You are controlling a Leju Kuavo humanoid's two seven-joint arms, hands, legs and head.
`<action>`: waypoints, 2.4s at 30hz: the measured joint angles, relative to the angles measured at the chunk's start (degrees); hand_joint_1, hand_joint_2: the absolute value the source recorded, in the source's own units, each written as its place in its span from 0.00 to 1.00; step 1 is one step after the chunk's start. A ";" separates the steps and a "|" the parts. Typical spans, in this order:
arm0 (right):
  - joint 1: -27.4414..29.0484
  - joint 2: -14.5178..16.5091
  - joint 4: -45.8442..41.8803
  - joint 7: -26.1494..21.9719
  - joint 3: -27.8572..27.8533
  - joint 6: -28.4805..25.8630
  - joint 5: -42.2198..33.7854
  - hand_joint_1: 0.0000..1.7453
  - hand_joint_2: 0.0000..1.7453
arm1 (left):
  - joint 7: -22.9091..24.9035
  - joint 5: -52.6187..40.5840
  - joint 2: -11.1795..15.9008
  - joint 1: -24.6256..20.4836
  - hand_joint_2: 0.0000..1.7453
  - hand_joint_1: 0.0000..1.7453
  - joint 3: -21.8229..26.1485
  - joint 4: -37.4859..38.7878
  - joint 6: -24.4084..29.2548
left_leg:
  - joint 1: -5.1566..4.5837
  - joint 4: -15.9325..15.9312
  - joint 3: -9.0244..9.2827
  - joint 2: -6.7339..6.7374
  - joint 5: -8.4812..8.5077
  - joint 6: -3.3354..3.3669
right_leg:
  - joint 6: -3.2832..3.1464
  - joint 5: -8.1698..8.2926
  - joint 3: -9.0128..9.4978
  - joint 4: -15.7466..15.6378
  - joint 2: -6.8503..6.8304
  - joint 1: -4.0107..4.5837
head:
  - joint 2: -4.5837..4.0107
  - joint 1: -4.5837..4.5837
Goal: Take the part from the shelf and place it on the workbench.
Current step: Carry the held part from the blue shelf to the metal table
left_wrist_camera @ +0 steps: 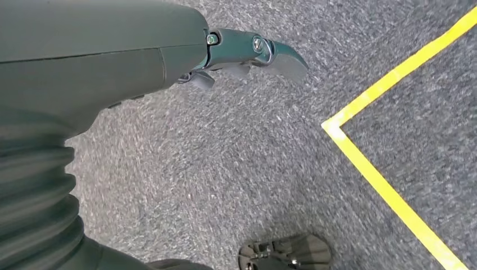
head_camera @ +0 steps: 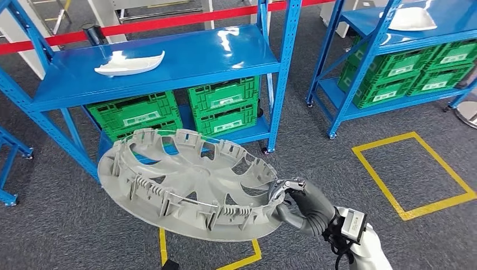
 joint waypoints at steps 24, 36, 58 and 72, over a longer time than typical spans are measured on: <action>5.91 0.67 -2.23 2.78 -1.91 -3.08 -0.91 1.00 1.00 | 3.54 -2.49 0.03 1.85 1.00 0.00 1.10 0.73 1.76 | 1.07 6.57 -2.46 -0.75 -2.58 -3.10 | -0.62 -1.36 2.58 -0.92 -0.22 -1.29 | 0.00 -0.20; 5.29 1.10 -4.97 3.62 -2.78 -2.30 -0.64 1.00 1.00 | 2.62 -3.15 0.99 0.87 1.00 0.00 1.10 0.46 2.39 | 0.64 0.95 -0.97 4.06 -0.16 0.00 | 2.20 -8.07 -5.17 14.71 -4.57 -1.09 | 0.00 0.60; 2.00 2.56 -5.07 2.75 -2.61 -3.14 2.58 1.00 1.00 | 4.50 -5.81 -0.49 -0.45 1.00 0.00 0.71 0.42 2.06 | 1.19 1.66 -1.42 -2.91 -0.32 -2.31 | 1.15 -1.34 3.03 -1.46 2.07 -1.34 | 0.00 -0.10; 0.81 2.45 -5.06 2.13 -2.40 -3.07 2.38 1.00 1.00 | 3.94 -7.57 -1.28 -2.56 1.00 0.00 0.61 0.02 1.65 | -0.08 1.12 -1.24 7.44 -0.03 -0.64 | 0.19 -2.12 3.91 -1.22 -9.75 0.31 | 0.00 0.74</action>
